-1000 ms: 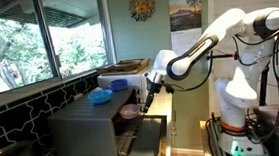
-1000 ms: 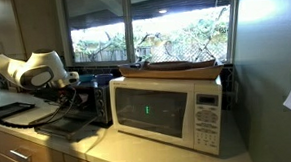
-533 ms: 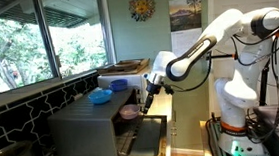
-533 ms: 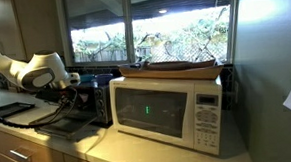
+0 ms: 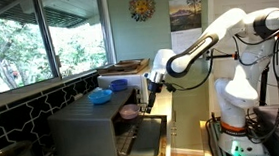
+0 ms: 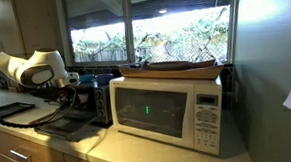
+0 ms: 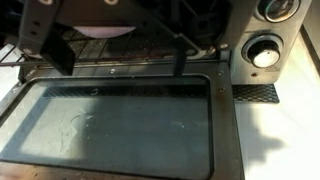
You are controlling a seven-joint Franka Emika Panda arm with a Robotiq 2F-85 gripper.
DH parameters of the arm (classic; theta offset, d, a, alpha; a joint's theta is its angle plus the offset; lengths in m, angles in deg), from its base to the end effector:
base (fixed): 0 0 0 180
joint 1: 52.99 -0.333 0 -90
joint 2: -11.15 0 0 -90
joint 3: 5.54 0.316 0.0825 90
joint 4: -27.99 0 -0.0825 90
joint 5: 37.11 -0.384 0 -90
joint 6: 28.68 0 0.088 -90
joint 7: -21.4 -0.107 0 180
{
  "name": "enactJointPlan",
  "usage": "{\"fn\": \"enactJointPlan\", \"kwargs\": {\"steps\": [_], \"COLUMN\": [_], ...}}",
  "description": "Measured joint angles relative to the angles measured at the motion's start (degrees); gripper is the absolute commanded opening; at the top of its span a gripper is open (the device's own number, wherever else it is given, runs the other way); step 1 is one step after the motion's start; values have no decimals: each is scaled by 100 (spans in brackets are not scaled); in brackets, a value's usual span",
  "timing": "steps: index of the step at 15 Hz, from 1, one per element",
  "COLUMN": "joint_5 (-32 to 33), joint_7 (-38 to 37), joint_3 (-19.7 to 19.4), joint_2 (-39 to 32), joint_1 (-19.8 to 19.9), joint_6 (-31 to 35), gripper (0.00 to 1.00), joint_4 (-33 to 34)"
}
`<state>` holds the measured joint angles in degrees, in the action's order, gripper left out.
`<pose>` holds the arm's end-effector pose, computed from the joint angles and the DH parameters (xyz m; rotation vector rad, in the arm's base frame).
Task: Pull the oven tray, put the purple bowl on it, and push it back into the oven
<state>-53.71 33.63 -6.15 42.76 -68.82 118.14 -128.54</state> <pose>0.3754 0.0978 0.4262 -2.8481 -0.3826 -0.5437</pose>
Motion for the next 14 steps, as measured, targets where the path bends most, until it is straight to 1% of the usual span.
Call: {"fn": "enactJointPlan", "kwargs": {"steps": [3, 5, 14], "joint_5": [0, -4, -14], "joint_7": [64, 65, 41], "joint_3": [-33, -33, -16], "joint_2": [128, 139, -125], "joint_1": [3, 3, 2], "joint_6": [-335, -337, 222], "gripper": [100, 100, 100], "joint_4": [6, 4, -67]}}
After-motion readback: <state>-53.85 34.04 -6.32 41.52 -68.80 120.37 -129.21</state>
